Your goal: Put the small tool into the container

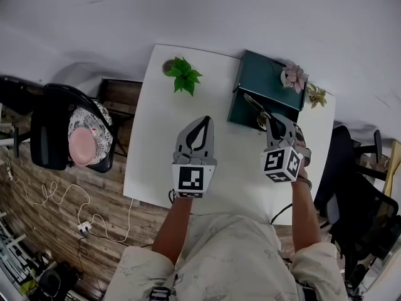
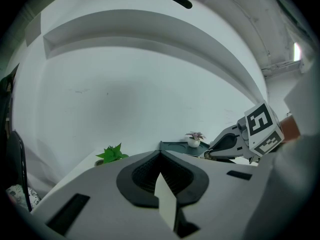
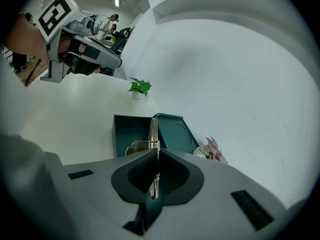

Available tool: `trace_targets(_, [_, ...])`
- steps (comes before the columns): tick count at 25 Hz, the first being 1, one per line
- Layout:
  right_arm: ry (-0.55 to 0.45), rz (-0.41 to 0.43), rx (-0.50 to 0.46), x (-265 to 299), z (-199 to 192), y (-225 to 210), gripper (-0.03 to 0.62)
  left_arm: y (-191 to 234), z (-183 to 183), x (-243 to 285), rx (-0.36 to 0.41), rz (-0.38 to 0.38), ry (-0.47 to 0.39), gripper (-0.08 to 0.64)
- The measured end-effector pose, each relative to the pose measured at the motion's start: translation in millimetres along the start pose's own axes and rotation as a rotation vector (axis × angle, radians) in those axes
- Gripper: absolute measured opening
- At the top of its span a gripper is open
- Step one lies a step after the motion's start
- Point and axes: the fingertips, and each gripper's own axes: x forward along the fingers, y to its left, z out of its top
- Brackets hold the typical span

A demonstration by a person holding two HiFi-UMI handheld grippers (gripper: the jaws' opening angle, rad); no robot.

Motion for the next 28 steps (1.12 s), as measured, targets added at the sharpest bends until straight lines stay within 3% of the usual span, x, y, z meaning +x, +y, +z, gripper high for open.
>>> trace_targets(28, [0.077, 0.024, -0.131, 27, -17, 13, 0.020, -16, -32, -4, -0.018, -0.034, 0.061, 0.005])
